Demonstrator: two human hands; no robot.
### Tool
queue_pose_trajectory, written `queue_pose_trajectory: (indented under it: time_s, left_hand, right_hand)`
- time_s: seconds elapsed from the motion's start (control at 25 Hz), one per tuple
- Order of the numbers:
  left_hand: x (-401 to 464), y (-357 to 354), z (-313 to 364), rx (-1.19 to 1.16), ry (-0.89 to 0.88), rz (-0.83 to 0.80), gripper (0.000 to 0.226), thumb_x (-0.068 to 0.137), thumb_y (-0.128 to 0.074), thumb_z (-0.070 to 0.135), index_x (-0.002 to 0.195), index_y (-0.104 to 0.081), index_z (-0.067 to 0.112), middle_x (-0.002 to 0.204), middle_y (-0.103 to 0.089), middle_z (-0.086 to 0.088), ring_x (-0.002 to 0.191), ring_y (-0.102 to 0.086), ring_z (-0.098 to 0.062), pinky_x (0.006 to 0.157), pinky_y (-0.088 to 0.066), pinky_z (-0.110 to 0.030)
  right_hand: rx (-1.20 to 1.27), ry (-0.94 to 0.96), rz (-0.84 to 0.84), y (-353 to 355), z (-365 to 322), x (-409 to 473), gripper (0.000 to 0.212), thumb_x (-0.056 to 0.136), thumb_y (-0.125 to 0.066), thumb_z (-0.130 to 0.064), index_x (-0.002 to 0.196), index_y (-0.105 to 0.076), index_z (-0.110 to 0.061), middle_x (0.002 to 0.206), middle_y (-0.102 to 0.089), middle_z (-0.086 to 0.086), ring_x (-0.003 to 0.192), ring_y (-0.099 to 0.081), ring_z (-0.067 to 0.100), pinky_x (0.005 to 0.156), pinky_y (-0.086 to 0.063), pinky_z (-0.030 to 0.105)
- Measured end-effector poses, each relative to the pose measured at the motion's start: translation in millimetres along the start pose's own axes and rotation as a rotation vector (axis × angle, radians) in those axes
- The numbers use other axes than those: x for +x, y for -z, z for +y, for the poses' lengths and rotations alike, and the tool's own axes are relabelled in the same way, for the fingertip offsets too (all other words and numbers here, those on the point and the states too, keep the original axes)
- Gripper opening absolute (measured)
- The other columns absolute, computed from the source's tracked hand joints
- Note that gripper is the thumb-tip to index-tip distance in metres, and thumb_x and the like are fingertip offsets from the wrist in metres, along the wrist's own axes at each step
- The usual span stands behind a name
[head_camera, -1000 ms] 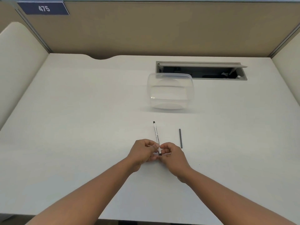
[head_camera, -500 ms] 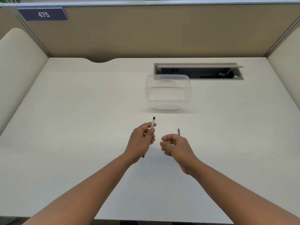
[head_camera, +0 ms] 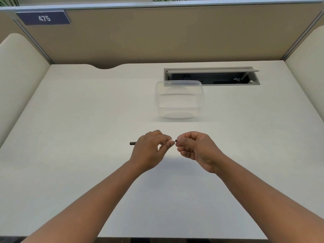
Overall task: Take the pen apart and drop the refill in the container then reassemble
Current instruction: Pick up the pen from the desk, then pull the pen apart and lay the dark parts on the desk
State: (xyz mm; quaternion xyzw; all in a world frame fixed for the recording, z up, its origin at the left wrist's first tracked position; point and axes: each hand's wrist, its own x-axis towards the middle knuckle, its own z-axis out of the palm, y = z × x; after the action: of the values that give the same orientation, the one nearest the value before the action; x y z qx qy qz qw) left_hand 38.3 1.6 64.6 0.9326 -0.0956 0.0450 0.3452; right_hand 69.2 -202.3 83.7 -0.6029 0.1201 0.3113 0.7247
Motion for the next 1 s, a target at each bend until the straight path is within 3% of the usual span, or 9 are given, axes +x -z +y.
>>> queue_pose_trajectory:
  time_s: [0.2, 0.44, 0.56, 0.68, 0.88, 1.0]
  left_hand:
    - [2.1, 2.1, 3.4, 0.12, -0.119, 0.041, 0.021, 0.096, -0.063, 0.041, 0.094, -0.077, 0.026, 0.087, -0.071, 0.008, 0.077, -0.062, -0.021, 0.068, -0.05, -0.044]
    - [1.4, 4.3, 3.8, 0.15, -0.228, -0.016, 0.018, 0.098, -0.064, 0.033, 0.103, -0.077, 0.021, 0.083, -0.068, 0.003, 0.071, -0.061, -0.024, 0.059, -0.05, -0.037]
    - [0.5, 4.1, 3.0, 0.158, -0.27, -0.028, 0.017, 0.098, -0.064, 0.028, 0.107, -0.076, 0.019, 0.085, -0.067, 0.001, 0.07, -0.062, -0.025, 0.055, -0.048, -0.033]
    - [2.0, 3.0, 4.3, 0.16, -0.316, -0.053, 0.017, 0.099, -0.063, 0.023, 0.106, -0.076, 0.015, 0.084, -0.071, -0.001, 0.068, -0.062, -0.027, 0.058, -0.05, -0.038]
    - [0.4, -0.6, 4.2, 0.341, -0.388, 0.014, 0.014, 0.096, -0.066, 0.025, 0.106, -0.075, 0.021, 0.076, -0.066, 0.004, 0.06, -0.054, -0.024, 0.056, -0.035, -0.031]
    - [-2.8, -3.0, 5.7, 0.435, -0.409, 0.025, 0.011, 0.096, -0.066, 0.026, 0.101, -0.074, 0.021, 0.074, -0.064, 0.004, 0.06, -0.054, -0.024, 0.055, -0.042, -0.036]
  right_hand:
    - [-0.03, -0.048, -0.033, -0.3, 1.2, -1.0, 0.007, 0.085, -0.08, -0.013, 0.085, -0.074, -0.01, 0.087, -0.078, 0.014, 0.073, -0.071, 0.019, 0.068, -0.059, 0.027]
    - [-0.048, -0.056, -0.064, 1.7, 1.4, -1.8, 0.011, 0.082, -0.08, -0.005, 0.078, -0.071, -0.012, 0.08, -0.073, 0.009, 0.069, -0.069, 0.017, 0.065, -0.057, 0.026]
    - [-0.059, -0.067, -0.07, 2.8, 1.4, -1.8, 0.012, 0.08, -0.08, -0.003, 0.081, -0.071, -0.01, 0.078, -0.072, 0.008, 0.069, -0.068, 0.017, 0.066, -0.057, 0.027]
    - [-0.036, -0.095, -0.058, 3.7, 2.5, -1.4, 0.008, 0.082, -0.079, -0.004, 0.083, -0.072, -0.008, 0.079, -0.073, 0.009, 0.067, -0.068, 0.017, 0.065, -0.058, 0.026]
    - [0.023, -0.262, -0.085, 4.7, 0.2, -3.5, 0.015, 0.09, -0.073, -0.017, 0.092, -0.072, -0.002, 0.079, -0.073, 0.014, 0.062, -0.067, 0.018, 0.059, -0.059, 0.027]
    - [0.074, -0.284, -0.096, 4.6, -1.8, -3.5, 0.008, 0.093, -0.069, -0.009, 0.091, -0.071, -0.001, 0.076, -0.072, 0.013, 0.059, -0.065, 0.016, 0.057, -0.058, 0.025]
